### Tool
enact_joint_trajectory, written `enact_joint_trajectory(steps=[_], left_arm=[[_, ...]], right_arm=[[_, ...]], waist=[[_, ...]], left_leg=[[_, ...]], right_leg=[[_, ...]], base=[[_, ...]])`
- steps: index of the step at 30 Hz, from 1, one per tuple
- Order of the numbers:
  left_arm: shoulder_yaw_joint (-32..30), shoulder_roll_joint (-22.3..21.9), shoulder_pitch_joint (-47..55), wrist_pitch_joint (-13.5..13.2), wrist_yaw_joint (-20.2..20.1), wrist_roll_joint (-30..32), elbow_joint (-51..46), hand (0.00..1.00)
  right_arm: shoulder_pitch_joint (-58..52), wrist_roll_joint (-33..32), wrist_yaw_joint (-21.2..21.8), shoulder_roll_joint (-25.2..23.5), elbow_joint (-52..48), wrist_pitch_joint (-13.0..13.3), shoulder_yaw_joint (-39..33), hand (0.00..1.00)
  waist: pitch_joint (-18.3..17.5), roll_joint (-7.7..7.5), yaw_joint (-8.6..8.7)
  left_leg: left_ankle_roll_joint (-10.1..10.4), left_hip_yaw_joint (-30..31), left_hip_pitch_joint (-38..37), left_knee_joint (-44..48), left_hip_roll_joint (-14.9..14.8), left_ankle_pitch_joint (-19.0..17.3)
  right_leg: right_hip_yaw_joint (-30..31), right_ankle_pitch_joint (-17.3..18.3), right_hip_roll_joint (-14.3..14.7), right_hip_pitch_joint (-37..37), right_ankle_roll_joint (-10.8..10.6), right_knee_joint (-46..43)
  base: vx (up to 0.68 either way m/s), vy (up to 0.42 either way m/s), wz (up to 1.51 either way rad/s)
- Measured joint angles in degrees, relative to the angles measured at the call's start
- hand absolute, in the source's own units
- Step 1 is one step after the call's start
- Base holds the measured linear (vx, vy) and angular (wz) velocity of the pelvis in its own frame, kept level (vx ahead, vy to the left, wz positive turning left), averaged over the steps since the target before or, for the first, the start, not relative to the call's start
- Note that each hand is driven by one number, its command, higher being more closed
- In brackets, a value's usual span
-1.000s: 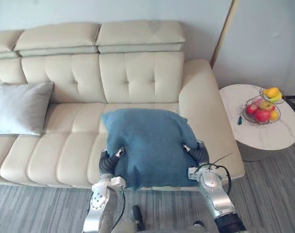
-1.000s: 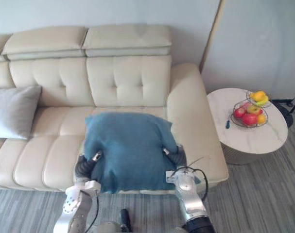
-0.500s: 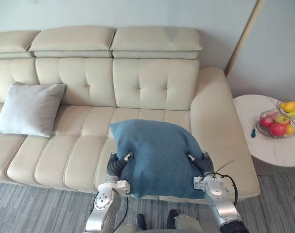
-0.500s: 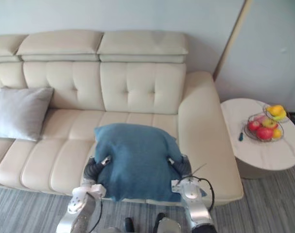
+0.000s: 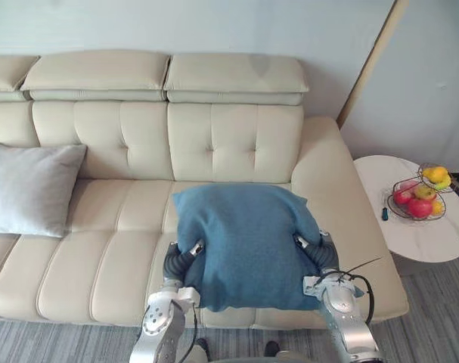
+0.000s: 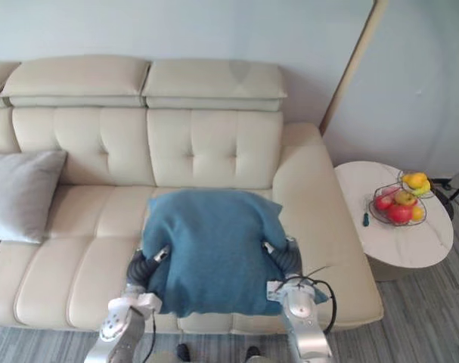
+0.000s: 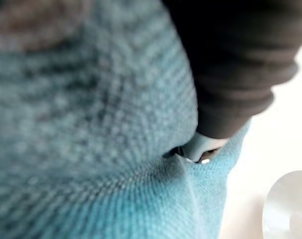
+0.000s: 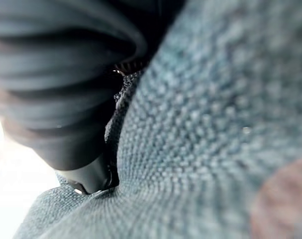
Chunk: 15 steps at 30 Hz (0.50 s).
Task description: Pick up cushions and gather them together orderly.
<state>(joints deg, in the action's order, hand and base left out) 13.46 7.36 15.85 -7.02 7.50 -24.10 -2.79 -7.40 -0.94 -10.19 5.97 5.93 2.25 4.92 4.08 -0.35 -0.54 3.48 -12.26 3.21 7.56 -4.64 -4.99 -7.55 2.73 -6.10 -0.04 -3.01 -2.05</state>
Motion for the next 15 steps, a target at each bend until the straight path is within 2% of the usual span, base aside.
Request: enact_joint_trajectory(steps=[3, 8, 11, 15], left_arm=[[0.00, 0.66, 0.06, 0.03, 0.30, 0.40, 0.00, 1.00], [-0.17, 0.98, -3.65, 0.01, 4.52, 1.61, 0.01, 1.00], [-2.34, 0.35, -10.59, -0.03, 7.65, 2.90, 0.01, 1.00], [-5.17, 0.30, -24.00, -0.27, 13.16, 3.91, 0.09, 1.00]], right_arm=[[1.71, 1.69, -0.10, -0.11, 2.52, -0.01, 0.40, 1.00], [6.80, 3.80, -3.34, 0.83, 4.72, -0.04, 2.33, 1.00], [13.81, 4.10, -6.06, 0.62, 5.07, -0.29, 2.66, 1.00], [25.29, 4.97, -10.68, 0.39, 5.08, -0.68, 2.48, 1.00]], waist=[[0.00, 0.03, -0.10], [0.96, 0.29, -0.15], [3.87, 0.47, -0.42], [5.43, 0.65, -2.35]], left_leg=[[0.39, -0.04, -0.19, -2.78, -0.01, 1.55], [0.80, 0.24, 2.71, -6.92, -0.37, 5.11], [0.82, 0.56, 6.47, -7.48, -0.61, 7.14], [0.98, 1.27, 14.34, -7.07, -0.75, 9.50]], right_leg=[[1.10, -1.17, 0.71, -0.98, 0.57, 1.36], [1.67, -3.38, 1.70, -5.63, 1.34, 2.19], [1.39, -4.20, 2.04, -10.38, 1.54, 0.50], [0.27, -3.75, 1.56, -20.36, 1.82, -5.22]], base=[[-0.01, -0.029, -0.19], [-0.07, -0.039, -0.11], [-0.16, -0.026, 0.03], [-0.14, -0.015, 0.06]])
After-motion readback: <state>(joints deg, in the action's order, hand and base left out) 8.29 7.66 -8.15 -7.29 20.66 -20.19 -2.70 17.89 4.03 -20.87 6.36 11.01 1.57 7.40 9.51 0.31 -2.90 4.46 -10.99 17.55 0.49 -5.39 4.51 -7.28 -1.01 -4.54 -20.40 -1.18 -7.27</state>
